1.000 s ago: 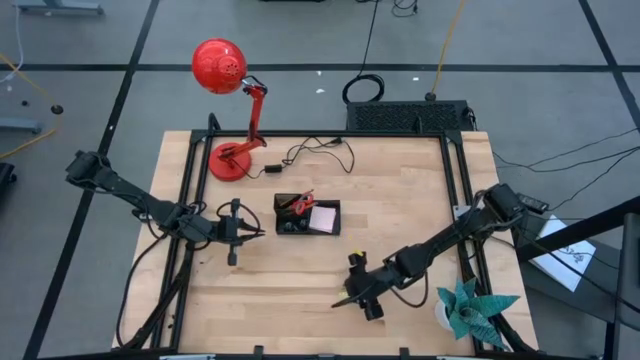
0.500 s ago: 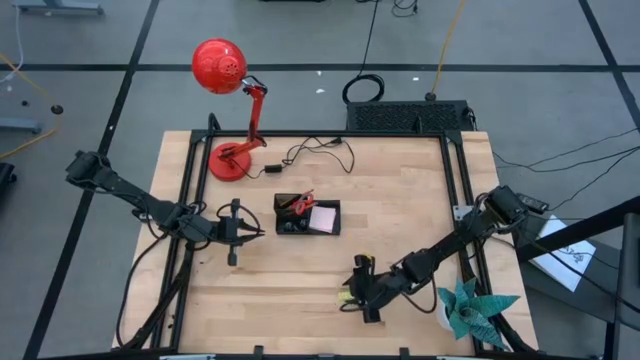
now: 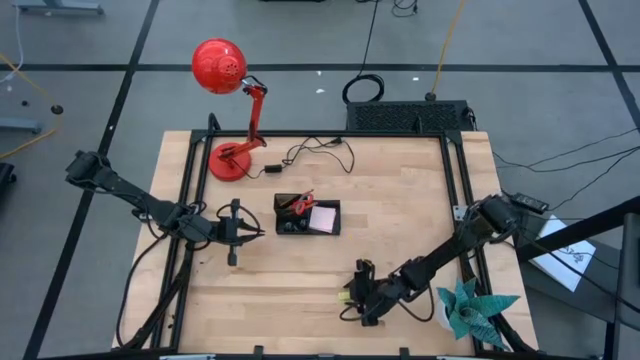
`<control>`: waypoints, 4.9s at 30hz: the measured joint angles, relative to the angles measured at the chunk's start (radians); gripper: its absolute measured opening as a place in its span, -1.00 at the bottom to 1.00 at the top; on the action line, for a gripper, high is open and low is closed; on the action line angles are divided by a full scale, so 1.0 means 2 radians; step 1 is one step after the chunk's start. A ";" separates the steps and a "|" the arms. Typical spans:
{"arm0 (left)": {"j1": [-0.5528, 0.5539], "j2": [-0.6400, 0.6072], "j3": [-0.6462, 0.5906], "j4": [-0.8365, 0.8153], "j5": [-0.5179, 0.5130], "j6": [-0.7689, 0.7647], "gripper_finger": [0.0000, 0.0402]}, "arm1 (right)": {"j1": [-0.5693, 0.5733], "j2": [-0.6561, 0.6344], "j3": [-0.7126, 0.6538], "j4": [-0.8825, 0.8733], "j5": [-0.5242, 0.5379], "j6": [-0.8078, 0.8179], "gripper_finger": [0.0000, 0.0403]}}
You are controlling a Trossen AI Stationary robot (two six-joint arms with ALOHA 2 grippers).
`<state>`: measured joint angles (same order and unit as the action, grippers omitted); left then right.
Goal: Pick and place office supplies into organizer
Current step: Put the eraser into the desk organizer, then return to Home Position
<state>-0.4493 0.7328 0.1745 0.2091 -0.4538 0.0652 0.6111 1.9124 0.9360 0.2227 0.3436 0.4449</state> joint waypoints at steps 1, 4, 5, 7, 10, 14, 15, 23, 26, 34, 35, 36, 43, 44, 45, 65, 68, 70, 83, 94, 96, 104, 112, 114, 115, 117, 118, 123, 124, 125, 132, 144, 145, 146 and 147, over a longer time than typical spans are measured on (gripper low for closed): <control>0.000 0.000 0.000 0.000 0.000 0.000 -0.81 | 0.000 0.003 0.000 0.002 0.001 0.002 0.05; 0.000 0.000 0.000 0.000 0.000 -0.007 -0.81 | 0.000 0.007 0.001 0.004 0.004 0.003 0.05; 0.000 0.000 0.000 0.000 0.000 -0.009 -0.81 | 0.000 0.007 0.001 0.003 0.003 0.002 0.05; 0.000 0.000 0.000 0.000 0.001 -0.011 -0.81 | 0.000 0.007 0.001 0.001 0.002 0.002 0.05; 0.000 0.000 0.000 0.000 0.003 -0.011 -0.81 | 0.000 0.007 0.001 -0.002 0.000 0.003 0.05; 0.000 0.000 0.000 0.000 0.003 -0.009 -0.81 | 0.000 0.008 0.001 -0.004 0.000 0.002 -0.05; 0.000 0.000 0.000 0.000 0.003 -0.009 -0.81 | 0.000 0.008 0.001 -0.004 -0.001 0.000 -0.09; 0.000 0.000 0.000 0.000 0.004 -0.009 -0.81 | -0.001 0.009 0.001 -0.003 -0.004 -0.012 -0.45; 0.000 0.000 0.000 0.000 0.004 -0.009 -0.81 | -0.002 0.009 0.001 0.001 -0.004 -0.020 -0.56; 0.000 0.000 0.000 0.000 0.004 -0.009 -0.81 | -0.013 0.001 -0.001 0.018 -0.011 -0.050 -0.67; 0.000 0.000 0.000 0.000 0.004 -0.009 -0.81 | -0.015 -0.001 -0.001 0.019 -0.012 -0.054 -0.66; 0.000 0.000 0.000 0.000 0.004 -0.009 -0.81 | -0.019 -0.005 -0.001 0.021 -0.012 -0.057 -0.65; 0.000 0.000 0.000 -0.002 0.004 -0.006 -0.81 | -0.043 -0.051 -0.001 0.032 -0.004 -0.114 -0.64; 0.000 0.000 0.000 -0.003 0.004 -0.005 -0.81 | -0.051 -0.056 -0.001 0.038 -0.004 -0.126 -0.65; 0.000 0.000 0.000 -0.003 0.004 -0.005 -0.81 | -0.060 -0.061 -0.001 0.046 -0.003 -0.141 -0.65; 0.000 0.000 0.000 0.017 0.002 0.017 -0.81 | -0.254 -0.056 0.064 0.118 -0.122 -0.283 -0.62; 0.000 0.000 0.000 0.019 0.001 0.020 -0.81 | -0.263 -0.035 0.078 0.118 -0.135 -0.282 -0.62; 0.000 0.000 0.000 0.018 0.001 0.022 -0.81 | -0.264 -0.012 0.094 0.119 -0.135 -0.284 -0.62; 0.000 0.000 0.000 0.014 0.001 0.019 -0.81 | -0.277 0.090 0.190 0.104 -0.130 -0.301 -0.62; 0.000 0.000 0.000 0.014 0.001 0.017 -0.81 | -0.260 0.105 0.191 0.100 -0.015 -0.347 -0.62; 0.000 0.000 0.000 0.014 0.001 0.017 -0.81 | -0.252 0.106 0.190 0.097 0.008 -0.359 -0.62; 0.000 0.000 0.000 0.014 0.001 0.017 -0.81 | -0.235 0.109 0.189 0.103 0.079 -0.400 -0.62; 0.000 0.000 0.000 0.014 0.001 0.019 -0.81 | -0.234 0.117 0.190 0.093 0.109 -0.400 -0.62; 0.000 0.000 0.000 0.014 0.001 0.021 -0.81 | -0.233 0.123 0.190 0.100 0.116 -0.401 -0.62; 0.000 0.000 0.000 0.014 0.001 0.021 -0.81 | -0.233 0.125 0.190 0.102 0.116 -0.401 -0.62; 0.000 0.000 0.000 0.014 0.000 0.021 -0.81 | -0.233 0.132 0.190 0.109 0.116 -0.399 -0.62; 0.000 0.000 0.000 0.014 0.000 0.021 -0.81 | -0.233 0.137 0.190 0.115 0.116 -0.399 -0.62; 0.000 0.000 0.000 0.014 0.000 0.019 -0.81 | -0.232 0.145 0.191 0.120 0.110 -0.400 -0.62; 0.000 0.000 0.000 0.014 0.000 0.019 -0.81 | -0.232 0.145 0.191 0.120 0.108 -0.400 -0.62; 0.000 0.000 0.000 0.014 0.000 0.019 -0.81 | -0.231 0.145 0.191 0.119 0.107 -0.400 -0.62; 0.000 0.000 0.000 0.014 0.000 0.018 -0.81 | -0.230 0.147 0.190 0.118 0.095 -0.398 -0.59; 0.000 0.000 0.000 0.014 0.000 0.017 -0.81 | -0.230 0.147 0.190 0.131 0.092 -0.386 -0.32; 0.000 0.000 0.000 0.014 0.000 0.017 -0.81 | -0.230 0.147 0.190 0.133 0.094 -0.386 -0.31; 0.000 0.000 0.000 0.014 0.000 0.017 -0.81 | -0.228 0.147 0.190 0.134 0.099 -0.389 -0.30; 0.000 0.000 0.000 0.014 0.001 0.017 -0.81 | -0.227 0.147 0.190 0.135 0.103 -0.395 -0.29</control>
<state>-0.4492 0.7326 0.1749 0.2367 -0.4526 0.0997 0.1581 2.2060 1.3157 0.4934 0.5491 -0.3460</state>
